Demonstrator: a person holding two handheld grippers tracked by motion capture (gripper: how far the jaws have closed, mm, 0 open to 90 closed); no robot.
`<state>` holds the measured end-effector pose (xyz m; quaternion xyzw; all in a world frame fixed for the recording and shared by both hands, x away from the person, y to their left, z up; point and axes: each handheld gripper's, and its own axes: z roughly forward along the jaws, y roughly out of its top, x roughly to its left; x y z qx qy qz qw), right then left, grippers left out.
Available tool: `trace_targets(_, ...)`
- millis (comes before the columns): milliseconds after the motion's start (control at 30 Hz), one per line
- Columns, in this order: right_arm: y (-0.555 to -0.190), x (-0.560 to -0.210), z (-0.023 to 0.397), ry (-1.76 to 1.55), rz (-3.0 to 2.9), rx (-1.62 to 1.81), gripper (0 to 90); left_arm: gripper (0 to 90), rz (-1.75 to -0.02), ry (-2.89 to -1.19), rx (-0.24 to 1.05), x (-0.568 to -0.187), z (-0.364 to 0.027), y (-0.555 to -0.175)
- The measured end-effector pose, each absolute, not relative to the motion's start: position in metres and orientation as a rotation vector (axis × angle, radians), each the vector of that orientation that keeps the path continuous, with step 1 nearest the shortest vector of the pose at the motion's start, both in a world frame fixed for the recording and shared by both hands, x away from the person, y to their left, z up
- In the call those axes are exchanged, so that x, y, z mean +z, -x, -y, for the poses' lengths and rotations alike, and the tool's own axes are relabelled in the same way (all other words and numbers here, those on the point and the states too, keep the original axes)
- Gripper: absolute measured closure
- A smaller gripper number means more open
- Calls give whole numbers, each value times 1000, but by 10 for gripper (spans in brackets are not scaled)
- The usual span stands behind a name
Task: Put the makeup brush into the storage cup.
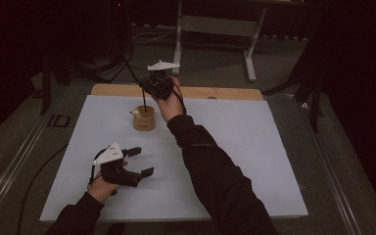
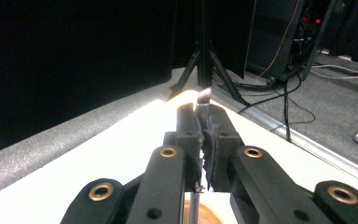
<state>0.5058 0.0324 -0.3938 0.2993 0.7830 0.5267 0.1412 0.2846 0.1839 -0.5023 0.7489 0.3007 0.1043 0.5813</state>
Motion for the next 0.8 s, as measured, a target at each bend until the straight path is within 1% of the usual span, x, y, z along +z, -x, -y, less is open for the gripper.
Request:
trace_targets(633,-508,-422,-38,-907,-2342,1420,853,71,-714,-1749,232,-503,-184,-285)
trace_targets(800,-508,-424,-41,-947,-2367,1359,853,71,-714,-1748,227,-504,-184,-285)
